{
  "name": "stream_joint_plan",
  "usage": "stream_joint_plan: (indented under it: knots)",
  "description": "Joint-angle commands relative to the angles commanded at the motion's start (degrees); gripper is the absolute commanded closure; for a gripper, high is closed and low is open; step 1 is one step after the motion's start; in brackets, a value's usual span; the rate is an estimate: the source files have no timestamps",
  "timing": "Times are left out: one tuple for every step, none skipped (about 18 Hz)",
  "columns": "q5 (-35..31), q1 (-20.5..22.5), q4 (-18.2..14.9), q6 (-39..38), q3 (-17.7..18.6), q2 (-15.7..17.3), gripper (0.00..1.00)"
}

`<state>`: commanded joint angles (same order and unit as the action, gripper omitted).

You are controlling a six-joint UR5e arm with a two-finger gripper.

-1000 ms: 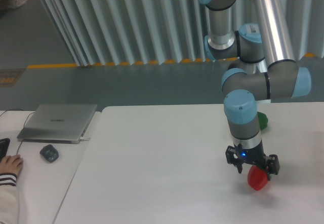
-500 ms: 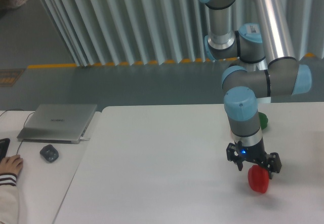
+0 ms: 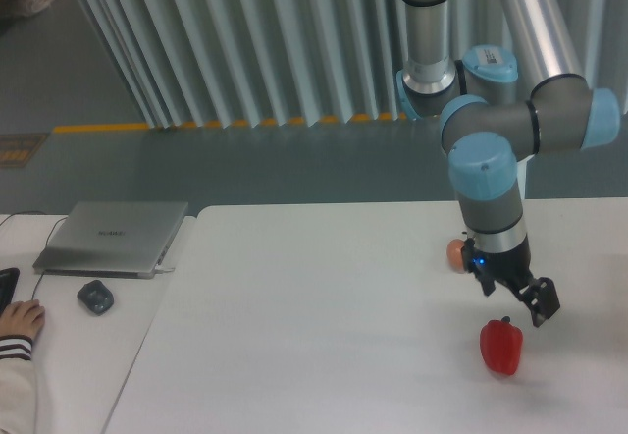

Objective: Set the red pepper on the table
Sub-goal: 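Open the gripper, release the red pepper, and lift away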

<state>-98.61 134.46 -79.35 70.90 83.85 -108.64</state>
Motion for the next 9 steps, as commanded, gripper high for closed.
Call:
stream_joint_plan:
  knots:
    - [0.09, 0.62, -0.71, 1.33, -0.17, 0.53, 0.00]
    - [0.35, 1.15, -1.07, 2.04, -0.35, 0.97, 0.00]
    - [0.26, 1.24, -1.07, 2.40, -0.35, 1.14, 0.00]
    - [0.00, 1.15, -1.16, 2.49, -0.18, 1.15, 0.00]
    - [0.00, 1.15, -1.16, 2.49, -0.09, 1.15, 0.00]
    - [0.00, 1.06, -1.07, 2.49, -0.35, 1.06, 0.00]
    - [0.09, 1.06, -1.07, 2.40, -0.44, 1.06, 0.00]
    - [0.26, 1.15, -1.07, 2.49, -0.27, 1.15, 0.00]
    - [0.35, 1.24, -1.07, 2.40, -0.26, 1.15, 0.00]
